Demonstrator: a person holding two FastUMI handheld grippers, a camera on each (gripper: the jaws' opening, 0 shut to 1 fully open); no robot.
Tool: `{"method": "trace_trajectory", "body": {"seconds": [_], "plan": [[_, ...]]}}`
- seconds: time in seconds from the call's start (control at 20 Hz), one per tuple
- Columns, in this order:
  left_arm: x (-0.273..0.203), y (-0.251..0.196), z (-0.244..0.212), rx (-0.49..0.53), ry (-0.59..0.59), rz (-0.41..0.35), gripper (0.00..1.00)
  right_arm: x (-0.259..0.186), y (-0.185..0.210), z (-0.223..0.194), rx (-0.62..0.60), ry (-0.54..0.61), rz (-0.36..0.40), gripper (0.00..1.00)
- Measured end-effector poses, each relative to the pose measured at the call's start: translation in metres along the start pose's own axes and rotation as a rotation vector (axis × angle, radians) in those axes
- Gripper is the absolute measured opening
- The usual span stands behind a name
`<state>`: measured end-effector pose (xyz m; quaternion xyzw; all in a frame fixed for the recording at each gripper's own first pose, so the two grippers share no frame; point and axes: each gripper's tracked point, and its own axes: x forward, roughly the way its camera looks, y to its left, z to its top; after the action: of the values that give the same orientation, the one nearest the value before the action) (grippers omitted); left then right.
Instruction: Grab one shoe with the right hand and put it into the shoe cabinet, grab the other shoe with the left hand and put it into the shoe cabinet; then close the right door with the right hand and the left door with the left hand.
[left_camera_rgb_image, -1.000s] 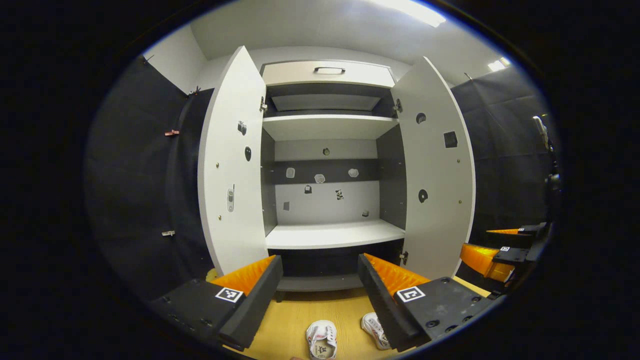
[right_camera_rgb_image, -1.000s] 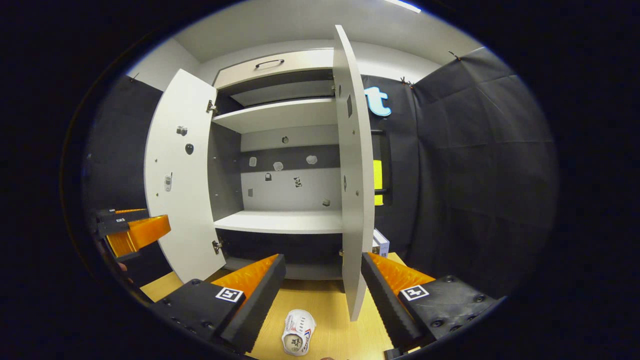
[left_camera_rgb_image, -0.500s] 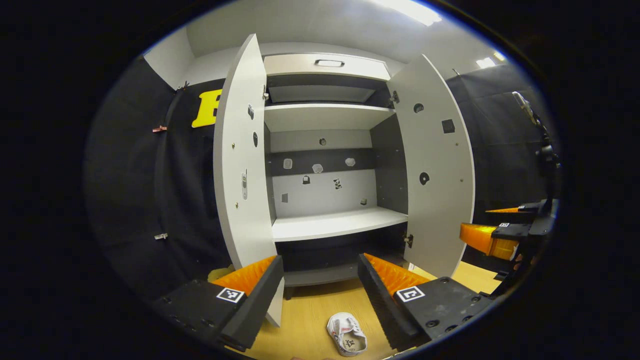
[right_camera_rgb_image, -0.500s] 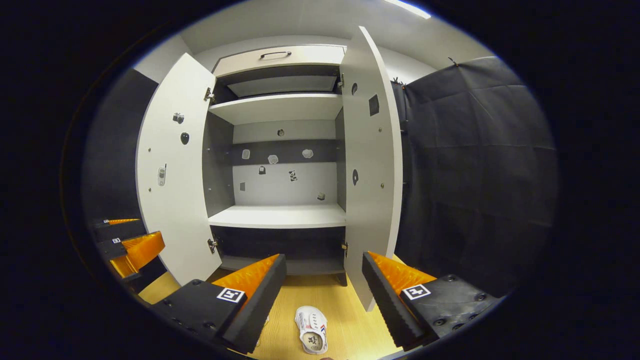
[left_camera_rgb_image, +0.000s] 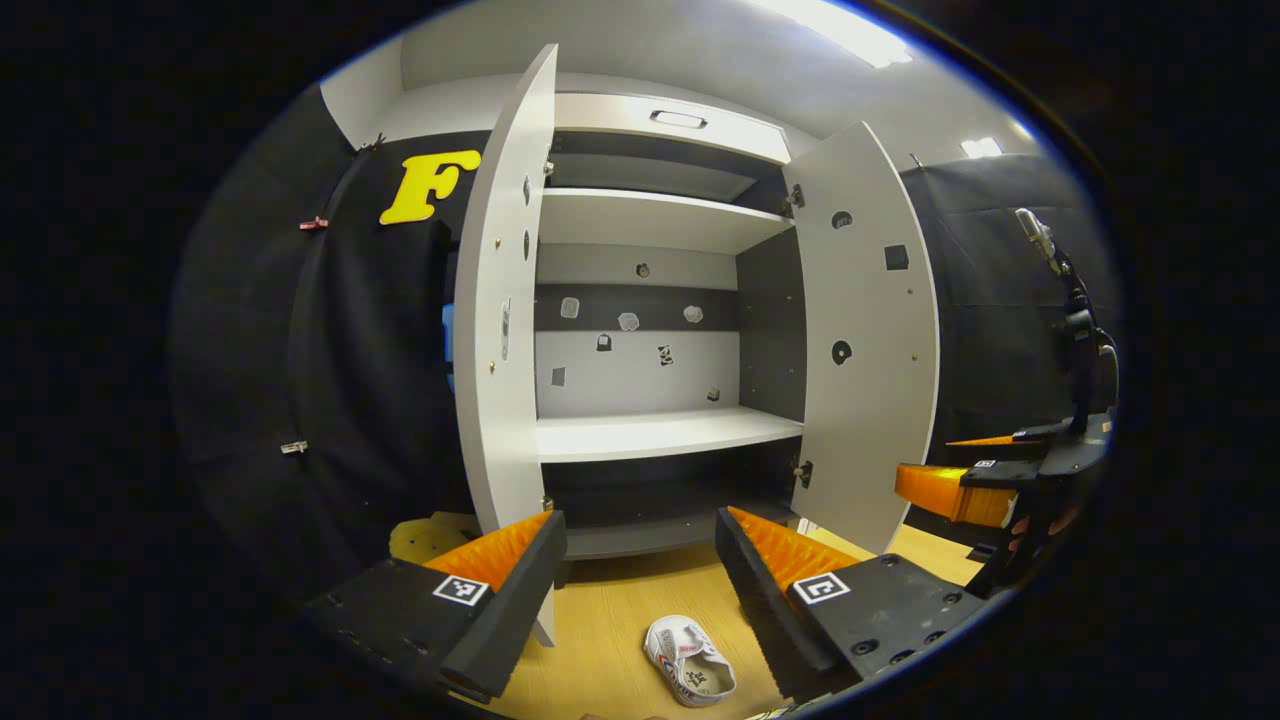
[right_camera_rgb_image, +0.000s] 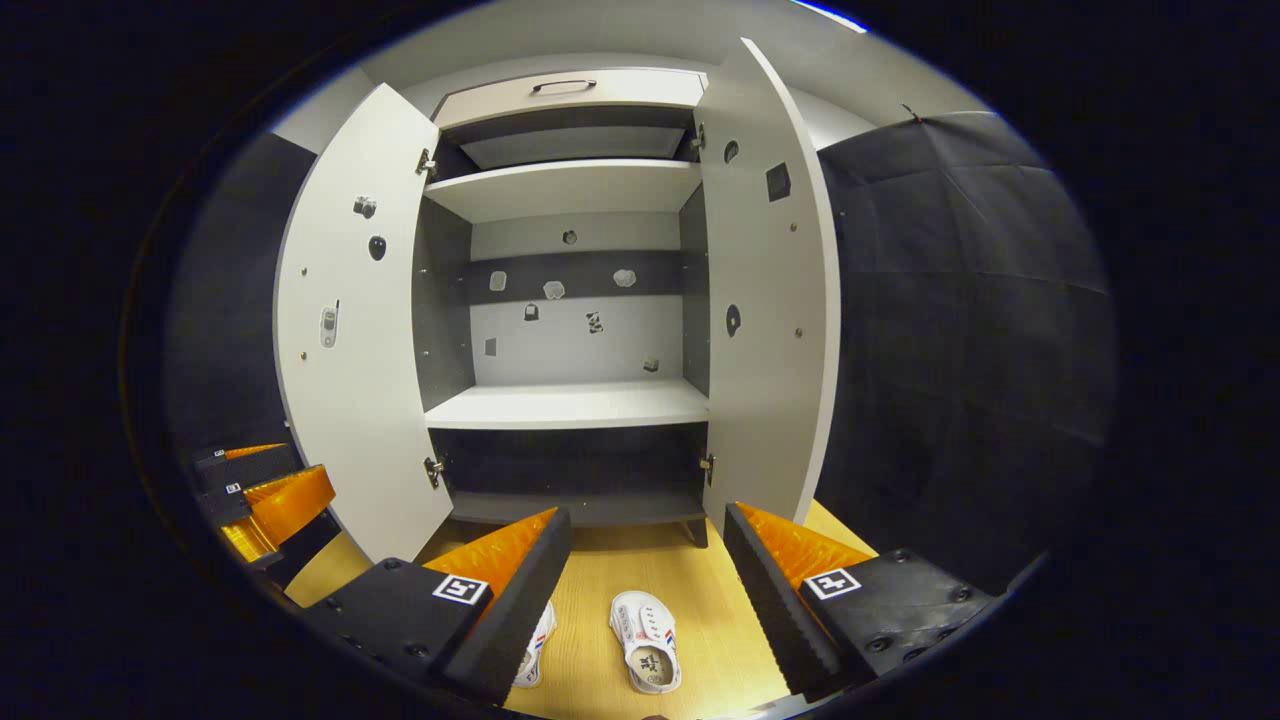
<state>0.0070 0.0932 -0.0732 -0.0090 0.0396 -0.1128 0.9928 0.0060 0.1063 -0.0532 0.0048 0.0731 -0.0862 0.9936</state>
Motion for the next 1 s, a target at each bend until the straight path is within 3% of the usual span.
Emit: {"method": "trace_trajectory", "body": {"seconds": [0.25,0.4,0.6,1.0], "plan": [[-0.002,0.013,-0.024,-0.031,0.06,-0.001,0.94,0.008,0.014,-0.062,0.003,0.15,0.03,0.99],[-0.004,0.019,-0.036,0.002,0.085,0.021,0.95,0.015,0.026,-0.101,0.033,0.241,0.075,0.99],[-0.003,0.017,-0.054,-0.096,0.145,0.041,0.95,0.027,0.032,-0.161,0.033,0.358,0.121,0.99],[-0.008,0.024,-0.089,-0.034,0.238,0.033,0.95,0.044,0.027,-0.276,0.083,0.575,0.088,0.99]]}}
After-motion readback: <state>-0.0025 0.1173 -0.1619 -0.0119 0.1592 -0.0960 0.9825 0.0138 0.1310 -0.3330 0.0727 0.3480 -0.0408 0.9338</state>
